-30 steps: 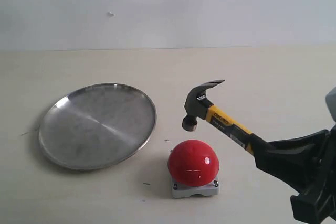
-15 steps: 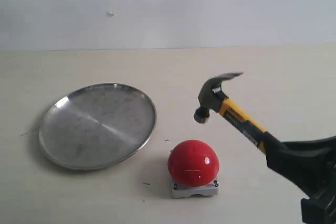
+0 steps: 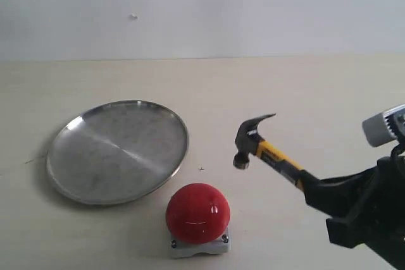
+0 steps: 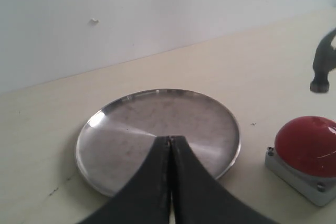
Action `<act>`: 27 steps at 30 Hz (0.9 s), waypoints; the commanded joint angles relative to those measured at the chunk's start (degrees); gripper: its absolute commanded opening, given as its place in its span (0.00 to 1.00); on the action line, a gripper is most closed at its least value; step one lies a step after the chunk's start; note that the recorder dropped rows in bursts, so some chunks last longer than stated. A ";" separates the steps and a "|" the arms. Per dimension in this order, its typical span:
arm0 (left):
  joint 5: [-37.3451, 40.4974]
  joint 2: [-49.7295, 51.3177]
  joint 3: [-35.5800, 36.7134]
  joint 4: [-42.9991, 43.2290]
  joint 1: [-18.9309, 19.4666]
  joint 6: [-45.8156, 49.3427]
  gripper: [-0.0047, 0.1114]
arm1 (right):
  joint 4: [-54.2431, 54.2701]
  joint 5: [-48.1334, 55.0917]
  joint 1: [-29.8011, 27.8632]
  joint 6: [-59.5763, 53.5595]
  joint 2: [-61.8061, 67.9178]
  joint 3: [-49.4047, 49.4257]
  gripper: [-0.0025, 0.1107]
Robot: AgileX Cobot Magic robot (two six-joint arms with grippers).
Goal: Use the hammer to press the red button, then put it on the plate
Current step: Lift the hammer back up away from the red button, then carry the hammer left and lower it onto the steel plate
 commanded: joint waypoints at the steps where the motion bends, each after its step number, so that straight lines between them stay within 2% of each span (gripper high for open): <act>1: 0.17 -0.18 -0.01 -0.18 0.11 0.01 0.04 | 2.81 -4.48 0.02 -0.68 -7.43 -1.06 0.02; 7: 0.17 -0.18 -0.01 -0.18 0.11 0.01 0.04 | 5.65 -0.25 0.02 -0.68 -13.25 -2.73 0.02; 13: 0.17 -0.18 -0.01 -0.18 0.11 0.01 0.04 | 8.78 5.17 0.02 -1.31 -10.98 -10.29 0.02; 27: 0.17 -0.18 -0.01 -0.18 0.11 0.01 0.04 | 8.78 13.74 0.02 -11.89 19.54 -31.61 0.02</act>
